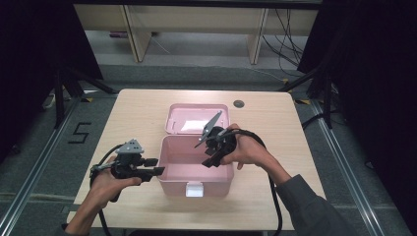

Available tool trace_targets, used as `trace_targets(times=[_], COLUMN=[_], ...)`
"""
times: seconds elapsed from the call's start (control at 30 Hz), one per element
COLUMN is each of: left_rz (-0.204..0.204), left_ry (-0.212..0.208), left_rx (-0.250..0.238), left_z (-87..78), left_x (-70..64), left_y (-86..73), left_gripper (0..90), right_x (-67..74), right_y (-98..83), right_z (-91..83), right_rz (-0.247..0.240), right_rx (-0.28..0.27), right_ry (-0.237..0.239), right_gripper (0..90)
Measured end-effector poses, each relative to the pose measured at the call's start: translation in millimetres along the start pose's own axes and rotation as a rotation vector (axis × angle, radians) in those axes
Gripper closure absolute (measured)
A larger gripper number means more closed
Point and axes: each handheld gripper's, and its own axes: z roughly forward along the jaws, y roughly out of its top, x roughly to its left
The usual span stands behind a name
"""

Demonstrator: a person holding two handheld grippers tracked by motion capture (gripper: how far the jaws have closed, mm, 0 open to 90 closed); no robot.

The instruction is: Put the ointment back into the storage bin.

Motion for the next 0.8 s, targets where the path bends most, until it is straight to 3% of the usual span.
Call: trace_targets(times=[0.07,0.1,0.13,0.17,0.2,0.23,0.27,0.3,0.33,0.4,0.47,0.57,0.63,0.7,0.8], left_rz=[-0.014,0.007,-0.014,0.003,-0.017,-0.007,-0.036,-0.016,-0.043,-0.026,-0.063,-0.055,-0.08,-0.072,-0.092], left_ry=[0.007,0.01,0.012,0.005,0.016,0.017,0.02,0.017,0.025,0.033,0.037,0.044,0.05,0.056,0.062], left_rx=[-0.009,0.003,-0.014,0.008,-0.01,0.003,-0.022,-0.003,-0.031,-0.017,-0.046,-0.025,-0.034,-0.022,-0.029], left_z=[0.4,-0.9,-0.2,-1.9,-0.9,-2.1,-0.7,-2.5,-1.1,-3.1,-1.2,0.0,2.4,3.0,6.1], left_x=[-0.4,1.7,1.0,4.2,3.3,5.1,3.9,6.4,5.1,9.4,10.1,17.4,21.0,27.1,31.9], left_y=[0.0,0.1,0.0,0.4,0.1,0.3,0.1,1.1,1.5,4.1,7.3,11.7,13.5,15.5,20.0], left_gripper=[53.7,53.3,52.9,51.9,50.5,49.4,48.6,48.2,47.5,45.2,44.3,42.1,40.7,40.4,40.2], right_x=[-2.8,-5.6,-6.6,-7.8,-9.4,-9.6,-11.5,-11.9,-14.4,-16.4,-19.4,-23.9,-27.4,-29.7,-32.4], right_y=[-2.5,-3.5,-4.7,-5.7,-7.1,-8.0,-9.0,-10.5,-11.7,-14.7,-17.7,-21.1,-23.5,-26.0,-29.4], right_z=[-3.8,-4.7,-6.7,-8.4,-10.9,-12.7,-14.8,-17.0,-18.5,-23.1,-27.5,-32.5,-36.0,-39.3,-42.6], right_rz=[0.013,-0.008,0.003,0.007,0.014,0.033,0.037,0.057,0.046,0.086,0.115,0.128,0.135,0.149,0.183], right_rx=[-0.014,-0.038,-0.044,-0.055,-0.067,-0.073,-0.087,-0.089,-0.101,-0.111,-0.132,-0.149,-0.168,-0.182,-0.183], right_ry=[-0.007,-0.014,-0.023,-0.027,-0.033,-0.04,-0.04,-0.039,-0.044,-0.053,-0.072,-0.104,-0.12,-0.135,-0.144], right_gripper=[54.5,54.5,54.4,54.3,54.2,54.2,54.2,54.2,54.2,53.8,53.7,52.6,52.1,51.7,51.2])
